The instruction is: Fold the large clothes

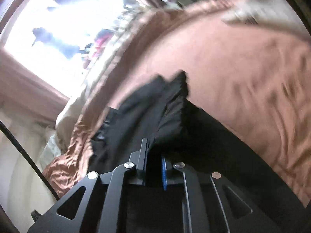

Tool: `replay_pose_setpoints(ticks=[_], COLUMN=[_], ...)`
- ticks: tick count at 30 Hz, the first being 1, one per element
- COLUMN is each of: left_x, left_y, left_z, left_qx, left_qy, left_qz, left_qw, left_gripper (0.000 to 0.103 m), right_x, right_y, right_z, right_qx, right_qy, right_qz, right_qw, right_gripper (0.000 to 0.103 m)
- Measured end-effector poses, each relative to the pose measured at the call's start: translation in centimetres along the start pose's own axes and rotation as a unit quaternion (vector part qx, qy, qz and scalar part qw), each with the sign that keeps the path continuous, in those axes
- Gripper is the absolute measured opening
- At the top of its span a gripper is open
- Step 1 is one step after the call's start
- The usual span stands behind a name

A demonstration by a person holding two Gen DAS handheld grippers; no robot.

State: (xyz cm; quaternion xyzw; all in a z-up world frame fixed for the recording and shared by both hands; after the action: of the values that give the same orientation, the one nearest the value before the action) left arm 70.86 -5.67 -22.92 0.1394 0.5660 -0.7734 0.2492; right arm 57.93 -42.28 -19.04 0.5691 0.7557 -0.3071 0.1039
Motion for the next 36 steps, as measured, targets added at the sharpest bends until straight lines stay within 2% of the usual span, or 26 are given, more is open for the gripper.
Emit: replay_pose_setpoints(ticks=[5,11,15,18,20,22,23,24,25,26,30,36], left_x=[-0.7,-1.6,-2.0,-2.2,-2.3,-2.4,-2.4,-2.4,-2.4,-2.4,-2.3,-1.9], left_y=[-0.8,-1.7,-2.4,-2.7,-3.0,-3.2,-3.2,-3.3,-3.4,-3.4,-3.1,-3.7], left_z=[-1.1,-3.4,-5.1,-6.6,-7.7,-8.5,-8.9,-9.2,-9.3,-9.3,-8.3,-6.4], left_qx=[0.014,0.019,0.015,0.008,0.006,0.001,-0.002,-0.004,-0.004,-0.004,-0.003,0.012], left_qy=[-0.02,-0.053,-0.07,-0.082,-0.098,-0.105,-0.109,-0.112,-0.115,-0.118,-0.103,-0.081], left_qz=[0.004,0.01,0.015,0.014,0.016,0.019,0.02,0.021,0.021,0.021,0.018,0.02], left_qw=[0.9997,0.9984,0.9973,0.9965,0.995,0.9942,0.9939,0.9935,0.9931,0.9928,0.9945,0.9964], left_gripper=[0.043,0.043,0.043,0.043,0.043,0.043,0.043,0.043,0.043,0.043,0.043,0.043], right_x=[0.9,4.2,7.7,11.7,14.0,16.2,17.0,17.3,17.4,16.6,14.3,9.7], right_y=[1.4,3.7,5.8,8.8,10.4,12.6,13.3,13.7,14.0,14.2,13.4,6.9], right_z=[-8.6,-15.3,-18.6,-21.1,-20.9,-21.0,-20.9,-20.7,-20.5,-19.9,-17.8,-11.3], right_qx=[-0.041,-0.087,-0.12,-0.13,-0.121,-0.117,-0.121,-0.126,-0.129,-0.13,-0.122,-0.056], right_qy=[-0.099,-0.159,-0.187,-0.219,-0.23,-0.227,-0.222,-0.218,-0.213,-0.21,-0.202,-0.2], right_qz=[-0.001,-0.033,-0.076,-0.132,-0.172,-0.223,-0.239,-0.252,-0.261,-0.263,-0.264,-0.225], right_qw=[0.994,0.983,0.972,0.958,0.95,0.941,0.937,0.934,0.933,0.932,0.935,0.952], right_gripper=[0.006,0.006,0.006,0.007,0.008,0.018,0.031,0.05,0.06,0.066,0.066,0.065])
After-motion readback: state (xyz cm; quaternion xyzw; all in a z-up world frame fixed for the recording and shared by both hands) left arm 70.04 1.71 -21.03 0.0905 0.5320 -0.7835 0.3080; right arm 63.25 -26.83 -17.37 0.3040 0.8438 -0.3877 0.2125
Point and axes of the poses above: each gripper's, at about its wrist camera, not at the fingertips, and y roughly the way its jaws point, z to its right, x to its underside, the point moved 9 cm from there along y, roughly the way its jaws point, and after that the axes turned 9 degrees about -x, right-handed, at the moved point
